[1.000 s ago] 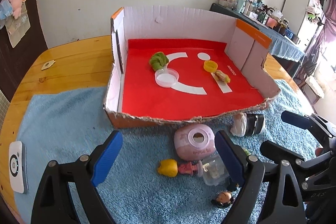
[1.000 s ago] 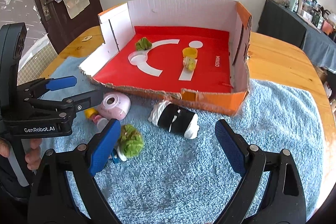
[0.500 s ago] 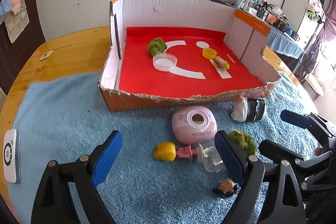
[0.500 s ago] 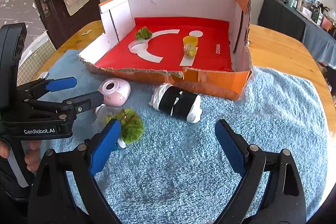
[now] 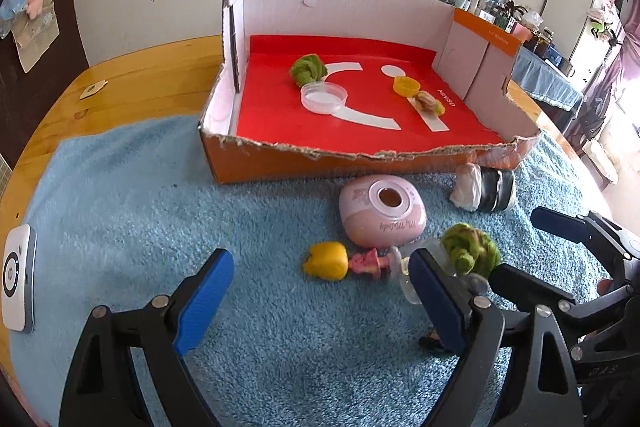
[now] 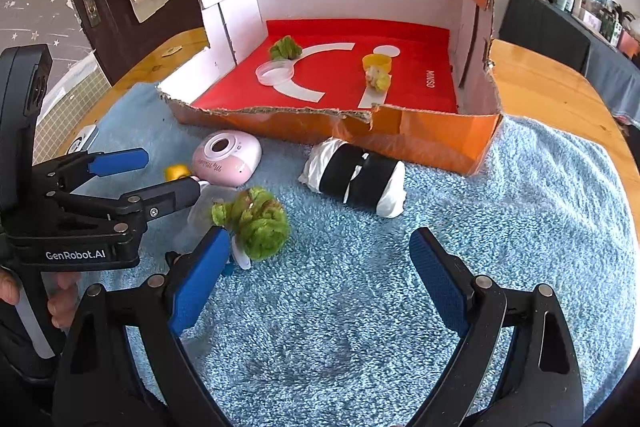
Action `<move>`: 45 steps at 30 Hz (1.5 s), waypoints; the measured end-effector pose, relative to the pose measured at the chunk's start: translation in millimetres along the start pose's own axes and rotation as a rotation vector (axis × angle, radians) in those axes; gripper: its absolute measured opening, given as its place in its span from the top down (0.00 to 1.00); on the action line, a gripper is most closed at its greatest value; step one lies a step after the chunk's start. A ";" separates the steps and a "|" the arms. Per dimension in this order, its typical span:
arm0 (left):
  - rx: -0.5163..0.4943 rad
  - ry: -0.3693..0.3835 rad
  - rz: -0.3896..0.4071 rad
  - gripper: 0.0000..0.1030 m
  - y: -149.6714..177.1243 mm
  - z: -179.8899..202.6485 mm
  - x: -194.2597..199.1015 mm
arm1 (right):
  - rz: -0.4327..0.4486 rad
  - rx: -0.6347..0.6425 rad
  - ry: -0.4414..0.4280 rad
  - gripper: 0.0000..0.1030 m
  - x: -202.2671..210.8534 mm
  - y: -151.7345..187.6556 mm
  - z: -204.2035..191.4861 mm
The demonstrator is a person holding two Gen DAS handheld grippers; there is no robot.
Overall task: Organize objects
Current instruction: 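Grasp the yellow-headed pink figure with the left gripper while the right gripper grasps the green plush toy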
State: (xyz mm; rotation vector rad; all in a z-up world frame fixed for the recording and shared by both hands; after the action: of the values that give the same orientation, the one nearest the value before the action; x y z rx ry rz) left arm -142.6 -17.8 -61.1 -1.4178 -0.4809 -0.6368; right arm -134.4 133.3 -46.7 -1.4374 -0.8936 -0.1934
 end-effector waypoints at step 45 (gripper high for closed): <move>-0.016 -0.026 0.019 0.28 4.8 4.5 -11.5 | -0.036 -0.061 -0.147 0.60 -23.1 -2.9 -14.4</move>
State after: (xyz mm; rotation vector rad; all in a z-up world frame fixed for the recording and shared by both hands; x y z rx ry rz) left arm -147.7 -11.8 -71.8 -1.4459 -0.4835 -0.6084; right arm -145.8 110.7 -57.3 -1.5072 -1.0421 -0.1437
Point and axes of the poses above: each gripper's, at about its wrist camera, not at the fingertips, and x roughly against the way its jaws point, z to its right, y to its underside, the point moved 7 cm from there along -x, roughly the way its jaws point, and after that the axes turned 12 degrees about z, right-handed, at the moved point
